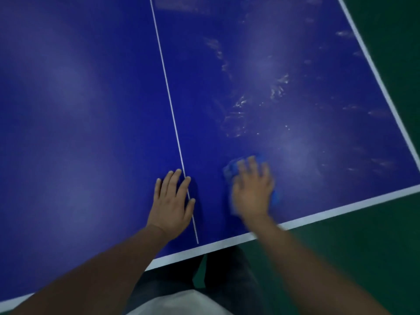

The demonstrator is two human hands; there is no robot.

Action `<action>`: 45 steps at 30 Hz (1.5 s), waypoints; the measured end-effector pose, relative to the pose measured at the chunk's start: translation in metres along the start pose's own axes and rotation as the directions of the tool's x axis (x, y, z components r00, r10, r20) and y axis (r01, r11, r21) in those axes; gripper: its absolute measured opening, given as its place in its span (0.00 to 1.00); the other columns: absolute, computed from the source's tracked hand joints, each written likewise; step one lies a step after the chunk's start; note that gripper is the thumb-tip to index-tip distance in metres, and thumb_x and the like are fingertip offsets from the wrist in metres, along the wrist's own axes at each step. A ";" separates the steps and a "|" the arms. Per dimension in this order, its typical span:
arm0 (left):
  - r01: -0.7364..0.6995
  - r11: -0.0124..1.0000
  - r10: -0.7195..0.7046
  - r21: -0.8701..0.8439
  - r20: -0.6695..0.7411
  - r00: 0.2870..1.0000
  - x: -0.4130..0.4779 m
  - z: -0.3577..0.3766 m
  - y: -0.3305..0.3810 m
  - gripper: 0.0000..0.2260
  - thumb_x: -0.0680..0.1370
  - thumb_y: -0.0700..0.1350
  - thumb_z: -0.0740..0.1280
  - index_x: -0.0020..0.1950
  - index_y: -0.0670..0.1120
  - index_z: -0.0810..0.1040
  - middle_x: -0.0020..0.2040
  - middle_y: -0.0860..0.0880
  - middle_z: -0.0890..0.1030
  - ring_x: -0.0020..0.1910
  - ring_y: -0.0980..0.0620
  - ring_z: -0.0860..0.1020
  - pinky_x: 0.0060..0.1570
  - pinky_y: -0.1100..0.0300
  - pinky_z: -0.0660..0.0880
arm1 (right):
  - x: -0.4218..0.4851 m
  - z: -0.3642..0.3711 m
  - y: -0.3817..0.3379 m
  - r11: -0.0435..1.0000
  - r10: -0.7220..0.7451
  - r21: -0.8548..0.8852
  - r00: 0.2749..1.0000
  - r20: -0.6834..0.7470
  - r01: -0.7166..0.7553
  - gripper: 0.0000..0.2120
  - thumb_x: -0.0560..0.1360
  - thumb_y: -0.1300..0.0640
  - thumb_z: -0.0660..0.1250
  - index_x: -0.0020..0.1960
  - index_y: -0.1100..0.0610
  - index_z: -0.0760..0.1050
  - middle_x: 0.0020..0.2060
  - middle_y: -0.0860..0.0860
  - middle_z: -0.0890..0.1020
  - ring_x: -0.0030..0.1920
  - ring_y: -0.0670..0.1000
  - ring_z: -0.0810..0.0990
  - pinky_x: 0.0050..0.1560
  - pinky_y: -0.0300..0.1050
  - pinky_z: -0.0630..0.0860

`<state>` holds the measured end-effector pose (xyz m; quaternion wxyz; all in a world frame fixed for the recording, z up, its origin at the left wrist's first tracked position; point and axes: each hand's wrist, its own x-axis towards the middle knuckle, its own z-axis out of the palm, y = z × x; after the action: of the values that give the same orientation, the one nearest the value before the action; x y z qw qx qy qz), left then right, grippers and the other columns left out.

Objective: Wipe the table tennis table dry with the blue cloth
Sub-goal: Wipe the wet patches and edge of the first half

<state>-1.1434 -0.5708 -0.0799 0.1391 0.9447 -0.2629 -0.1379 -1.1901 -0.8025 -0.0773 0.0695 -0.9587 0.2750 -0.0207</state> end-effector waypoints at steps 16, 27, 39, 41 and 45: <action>-0.055 0.997 0.054 0.045 0.011 0.998 0.007 0.021 0.034 0.28 0.80 0.56 0.52 0.77 0.43 0.66 0.79 0.41 0.60 0.80 0.41 0.55 0.77 0.40 0.45 | 0.021 -0.012 0.092 0.985 0.169 -0.029 0.985 0.024 -0.168 0.25 0.82 0.44 0.53 0.76 0.49 0.69 0.77 0.50 0.66 0.75 0.63 0.63 0.70 0.67 0.65; -0.043 0.999 0.043 -0.013 -0.025 0.999 0.020 0.050 0.125 0.28 0.80 0.56 0.53 0.76 0.42 0.66 0.78 0.39 0.61 0.79 0.40 0.56 0.77 0.40 0.47 | 0.018 -0.015 0.166 0.990 -0.117 -0.064 0.981 0.157 0.128 0.24 0.81 0.41 0.52 0.74 0.44 0.71 0.76 0.47 0.69 0.76 0.57 0.61 0.69 0.62 0.68; 0.173 0.985 -0.172 0.020 -0.058 0.983 0.045 0.084 0.270 0.31 0.82 0.61 0.49 0.73 0.39 0.70 0.76 0.37 0.64 0.76 0.36 0.61 0.75 0.37 0.52 | 0.012 -0.025 0.225 0.889 -0.458 0.116 0.872 0.174 0.444 0.23 0.81 0.41 0.53 0.74 0.43 0.70 0.77 0.46 0.67 0.77 0.56 0.61 0.74 0.60 0.60; 0.192 0.981 -0.192 -0.005 -0.056 0.980 0.057 0.091 0.299 0.30 0.80 0.58 0.52 0.74 0.39 0.69 0.77 0.37 0.63 0.77 0.37 0.59 0.76 0.36 0.51 | 0.050 -0.030 0.277 0.907 -0.420 0.098 0.894 0.152 0.410 0.23 0.81 0.42 0.54 0.72 0.44 0.73 0.75 0.47 0.70 0.75 0.58 0.66 0.71 0.61 0.66; 0.175 0.984 -0.176 -0.012 -0.015 0.984 0.082 0.103 0.355 0.30 0.80 0.58 0.52 0.77 0.41 0.65 0.79 0.39 0.58 0.80 0.40 0.53 0.78 0.39 0.46 | 0.154 -0.051 0.407 0.996 -0.077 -0.025 0.991 0.108 0.081 0.25 0.81 0.43 0.51 0.73 0.47 0.73 0.75 0.50 0.71 0.73 0.63 0.67 0.67 0.64 0.68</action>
<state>-1.2734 -0.9266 -0.0713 0.1336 0.9646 -0.1767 -0.1433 -1.2770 -1.2320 -0.0854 0.0694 -0.9695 0.2330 0.0319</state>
